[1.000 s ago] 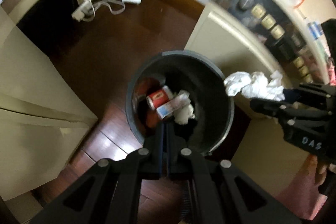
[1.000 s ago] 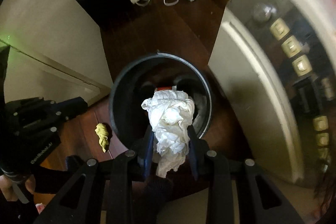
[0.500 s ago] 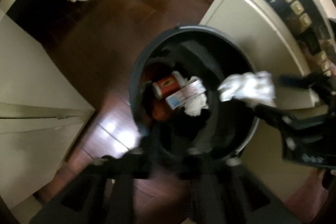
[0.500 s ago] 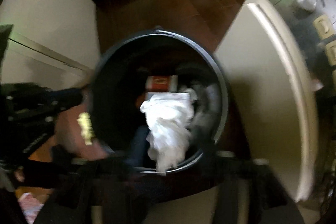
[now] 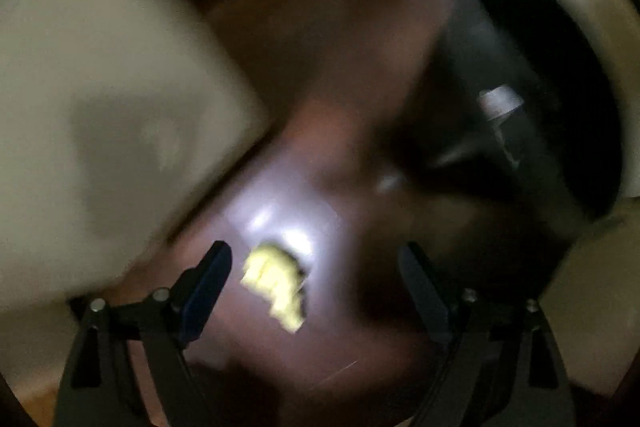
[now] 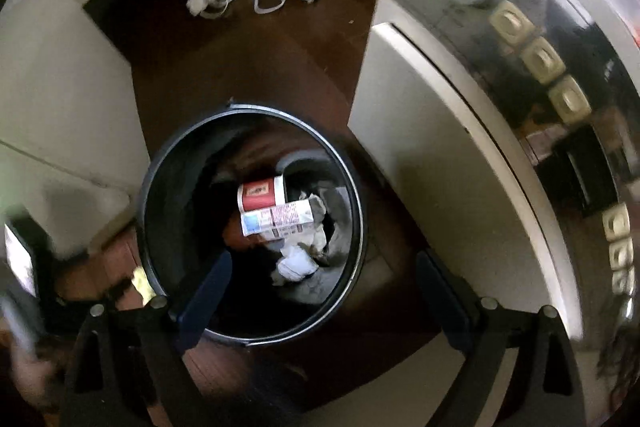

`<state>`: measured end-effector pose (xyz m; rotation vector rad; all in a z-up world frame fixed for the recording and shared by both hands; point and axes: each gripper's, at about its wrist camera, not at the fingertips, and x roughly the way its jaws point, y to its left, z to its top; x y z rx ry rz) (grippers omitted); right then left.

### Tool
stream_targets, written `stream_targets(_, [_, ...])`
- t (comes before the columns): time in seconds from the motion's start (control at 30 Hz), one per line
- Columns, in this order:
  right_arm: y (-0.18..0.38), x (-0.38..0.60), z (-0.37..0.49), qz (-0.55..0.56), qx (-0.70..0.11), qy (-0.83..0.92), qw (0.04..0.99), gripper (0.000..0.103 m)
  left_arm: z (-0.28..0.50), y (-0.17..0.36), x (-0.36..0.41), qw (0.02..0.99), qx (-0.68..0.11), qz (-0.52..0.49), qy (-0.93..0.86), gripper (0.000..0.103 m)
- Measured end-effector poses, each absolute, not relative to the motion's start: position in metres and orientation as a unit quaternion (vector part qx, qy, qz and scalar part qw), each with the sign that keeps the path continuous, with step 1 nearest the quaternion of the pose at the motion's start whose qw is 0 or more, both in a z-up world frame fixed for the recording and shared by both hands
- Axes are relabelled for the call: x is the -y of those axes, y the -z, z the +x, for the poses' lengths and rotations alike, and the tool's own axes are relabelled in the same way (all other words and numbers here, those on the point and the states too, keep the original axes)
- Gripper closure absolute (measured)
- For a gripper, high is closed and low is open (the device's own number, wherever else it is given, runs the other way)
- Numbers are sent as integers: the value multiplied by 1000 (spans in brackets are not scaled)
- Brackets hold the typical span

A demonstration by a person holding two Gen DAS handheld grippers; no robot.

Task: Collect trash
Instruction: 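Lower the yellow cloth over the bin and open the left tool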

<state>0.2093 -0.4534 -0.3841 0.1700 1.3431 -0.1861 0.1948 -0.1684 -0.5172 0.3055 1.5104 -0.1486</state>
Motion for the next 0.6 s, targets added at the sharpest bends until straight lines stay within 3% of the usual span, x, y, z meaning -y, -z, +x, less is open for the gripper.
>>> stream_targets(0.17, [402, 451, 202, 103, -625, 108, 766, 9, 171, 583, 106, 685, -722, 95, 15, 17])
stream_targets(0.33, [418, 435, 205, 90, -622, 99, 772, 9, 164, 659, 97, 675, -731, 101, 10, 22])
stream_targets(0.37, [418, 433, 205, 85, -620, 95, 774, 9, 164, 672, 98, 672, -734, 97, 13, 30])
stream_targets(0.43, [414, 430, 203, 72, -612, 88, 783, 9, 164, 698, 102, 660, -746, 83, 41, 68])
stream_targets(0.5, [411, 430, 199, 62, -608, 90, 787, 9, 161, 700, 110, 658, -745, 101, 50, 88])
stream_targets(0.6, [411, 435, 193, 67, -618, 96, 777, 9, 158, 669, 120, 670, -734, 89, 71, 89])
